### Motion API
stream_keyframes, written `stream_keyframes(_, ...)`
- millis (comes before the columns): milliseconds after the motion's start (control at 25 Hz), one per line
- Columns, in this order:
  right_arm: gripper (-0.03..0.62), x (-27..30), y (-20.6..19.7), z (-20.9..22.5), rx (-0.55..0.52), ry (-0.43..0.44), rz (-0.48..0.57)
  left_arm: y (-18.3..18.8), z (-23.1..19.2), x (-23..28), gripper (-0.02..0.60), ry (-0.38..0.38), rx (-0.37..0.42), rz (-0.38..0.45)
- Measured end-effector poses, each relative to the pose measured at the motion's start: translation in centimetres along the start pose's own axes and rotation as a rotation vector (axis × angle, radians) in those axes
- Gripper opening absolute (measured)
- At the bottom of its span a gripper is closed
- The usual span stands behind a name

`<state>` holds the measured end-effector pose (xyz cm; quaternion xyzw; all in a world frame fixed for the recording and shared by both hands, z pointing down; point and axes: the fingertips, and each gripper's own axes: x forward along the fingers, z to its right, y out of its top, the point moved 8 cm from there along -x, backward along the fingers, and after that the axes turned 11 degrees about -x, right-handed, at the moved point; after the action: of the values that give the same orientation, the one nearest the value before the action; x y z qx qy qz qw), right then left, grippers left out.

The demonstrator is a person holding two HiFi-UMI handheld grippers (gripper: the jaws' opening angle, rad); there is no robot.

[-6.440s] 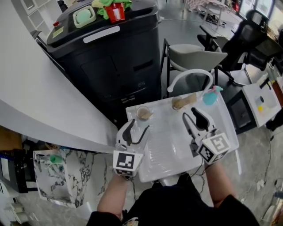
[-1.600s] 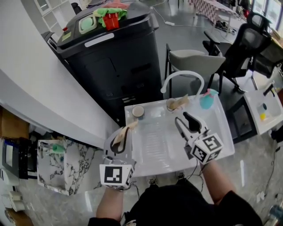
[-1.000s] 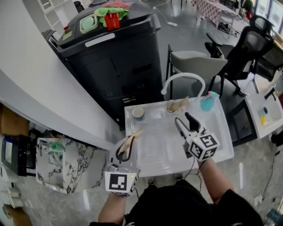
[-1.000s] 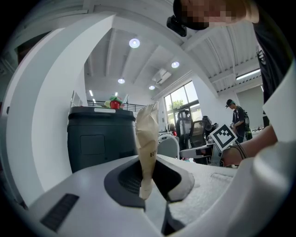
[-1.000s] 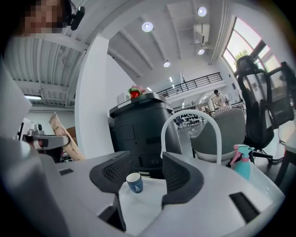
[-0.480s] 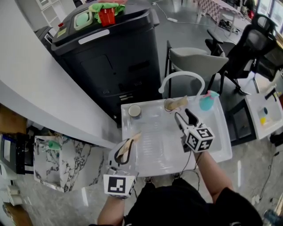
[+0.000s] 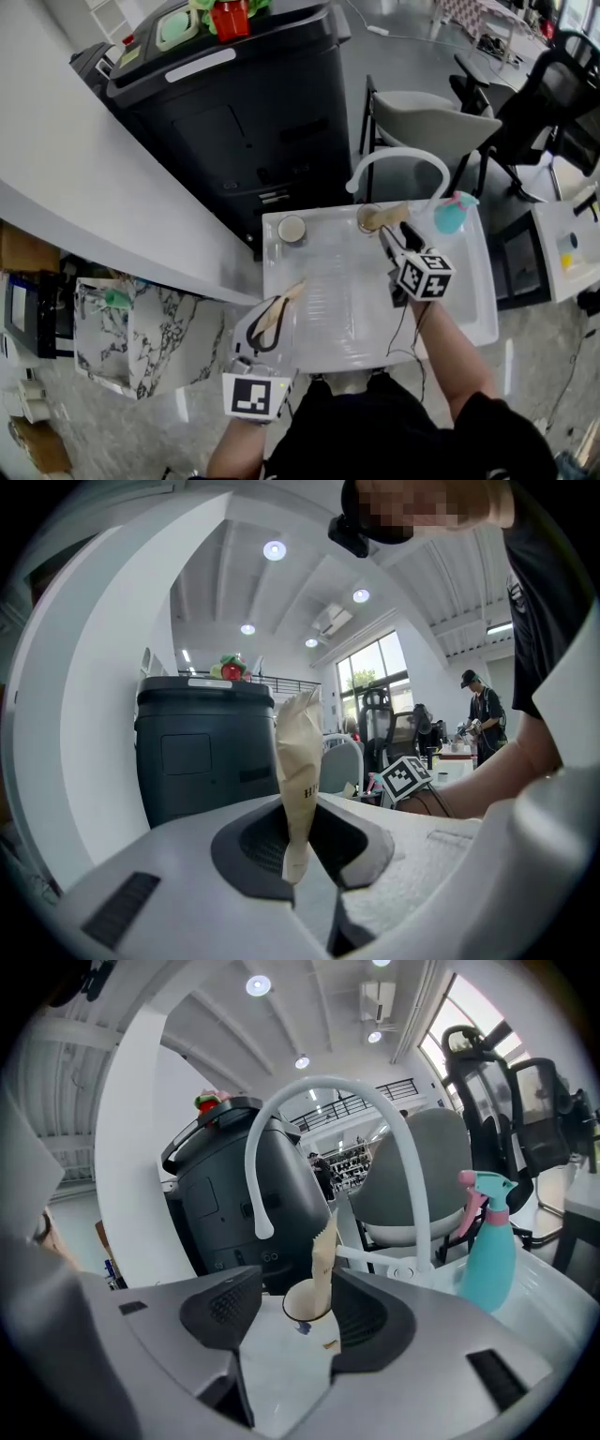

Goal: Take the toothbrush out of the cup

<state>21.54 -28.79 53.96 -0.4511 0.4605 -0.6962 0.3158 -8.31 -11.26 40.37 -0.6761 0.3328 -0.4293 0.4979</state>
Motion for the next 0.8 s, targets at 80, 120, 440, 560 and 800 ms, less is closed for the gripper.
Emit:
stream_keyframes(80, 0.232, 1.1, -0.5, 0.4, 0.004, -0.001, -0.018, -0.1, -0.2, 0.1, 0.037, 0.009, -0.002, -0.014)
stream_keyframes(120, 0.232, 1.6, -0.6, 0.6, 0.004, -0.001, -0.025, -0.2, -0.3, 0.2, 0.037, 0.012, -0.003, -0.019)
stream_keyframes(440, 0.229, 4.8, -1.9, 1.8, -0.024, -0.01, -0.075, -0.7, -0.9, 0.7, 0.037, 0.039, -0.004, -0.042)
stream_keyframes(560, 0.225, 5.6, -2.1, 2.1, -0.031, -0.012, -0.085, -0.8, -1.0, 0.8, 0.037, 0.046, -0.003, -0.047)
stream_keyframes(800, 0.207, 6.8, -2.8, 2.4, -0.05, -0.016, -0.116, -1.1, -1.0, 0.9, 0.037, 0.058, -0.014, -0.063)
